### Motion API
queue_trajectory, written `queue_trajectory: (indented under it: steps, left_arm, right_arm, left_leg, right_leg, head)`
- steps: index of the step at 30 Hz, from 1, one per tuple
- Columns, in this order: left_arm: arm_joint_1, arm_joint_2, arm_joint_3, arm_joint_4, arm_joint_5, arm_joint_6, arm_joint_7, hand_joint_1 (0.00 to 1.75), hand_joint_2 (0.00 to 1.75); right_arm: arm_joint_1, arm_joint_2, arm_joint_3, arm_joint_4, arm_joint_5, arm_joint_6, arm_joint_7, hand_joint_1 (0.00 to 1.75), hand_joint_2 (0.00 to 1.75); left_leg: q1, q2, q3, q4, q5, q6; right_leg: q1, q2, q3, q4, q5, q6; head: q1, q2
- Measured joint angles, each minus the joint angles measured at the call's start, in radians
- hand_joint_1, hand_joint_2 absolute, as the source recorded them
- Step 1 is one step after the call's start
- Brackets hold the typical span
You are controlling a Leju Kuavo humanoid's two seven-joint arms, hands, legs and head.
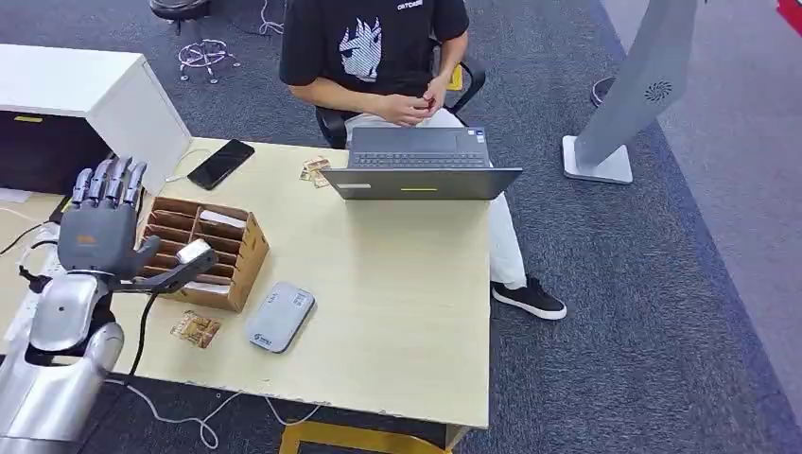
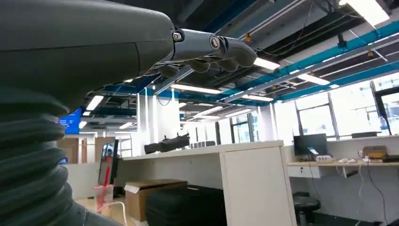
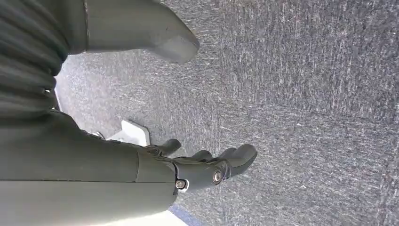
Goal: Pass the card to the sensor for recognition and then transmit it.
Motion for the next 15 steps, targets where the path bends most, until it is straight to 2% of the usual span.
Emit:
queue_trajectory:
  steps: [15]
  left_arm:
    - [-0.008, -0.018, 0.0, 0.05, -0.006, 0.029, -0.007, 0.0, 1.75]
  right_arm:
    - [0.0, 0.001, -0.001, 0.0, 0.0, -0.003, 0.0, 0.0, 1.75]
  left_leg:
    - [0.0, 0.0, 0.0, 0.0, 0.0, 0.0]
  right_leg:
    - [0.0, 0.0, 0.0, 0.0, 0.0, 0.0]
  head:
    - [0.001, 0.0]
